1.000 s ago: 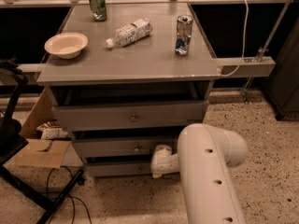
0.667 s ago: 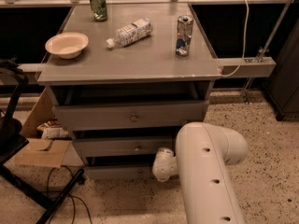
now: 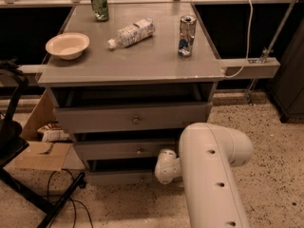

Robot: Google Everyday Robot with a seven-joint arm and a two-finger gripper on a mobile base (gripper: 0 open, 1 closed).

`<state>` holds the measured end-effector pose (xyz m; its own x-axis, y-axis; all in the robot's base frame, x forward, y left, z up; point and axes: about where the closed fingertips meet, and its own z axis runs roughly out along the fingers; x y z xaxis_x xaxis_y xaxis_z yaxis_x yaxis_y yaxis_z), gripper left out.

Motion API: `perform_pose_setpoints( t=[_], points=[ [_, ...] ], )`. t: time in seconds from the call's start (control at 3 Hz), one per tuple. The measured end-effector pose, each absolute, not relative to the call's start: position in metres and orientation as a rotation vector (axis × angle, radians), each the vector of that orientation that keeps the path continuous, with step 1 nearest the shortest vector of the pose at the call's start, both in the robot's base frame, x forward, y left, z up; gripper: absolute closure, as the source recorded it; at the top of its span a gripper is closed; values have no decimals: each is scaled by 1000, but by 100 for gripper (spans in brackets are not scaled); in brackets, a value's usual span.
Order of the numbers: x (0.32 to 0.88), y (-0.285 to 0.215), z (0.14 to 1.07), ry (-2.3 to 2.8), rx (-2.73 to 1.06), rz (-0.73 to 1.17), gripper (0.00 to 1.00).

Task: Open bottom drawer

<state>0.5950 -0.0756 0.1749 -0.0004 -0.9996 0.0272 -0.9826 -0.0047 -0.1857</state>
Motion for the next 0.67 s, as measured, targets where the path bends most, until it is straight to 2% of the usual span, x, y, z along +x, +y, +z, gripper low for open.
perform_pose_setpoints(
  t=[0.67],
  points=[
    [595, -76, 184, 2135, -2138, -231, 100]
  ],
)
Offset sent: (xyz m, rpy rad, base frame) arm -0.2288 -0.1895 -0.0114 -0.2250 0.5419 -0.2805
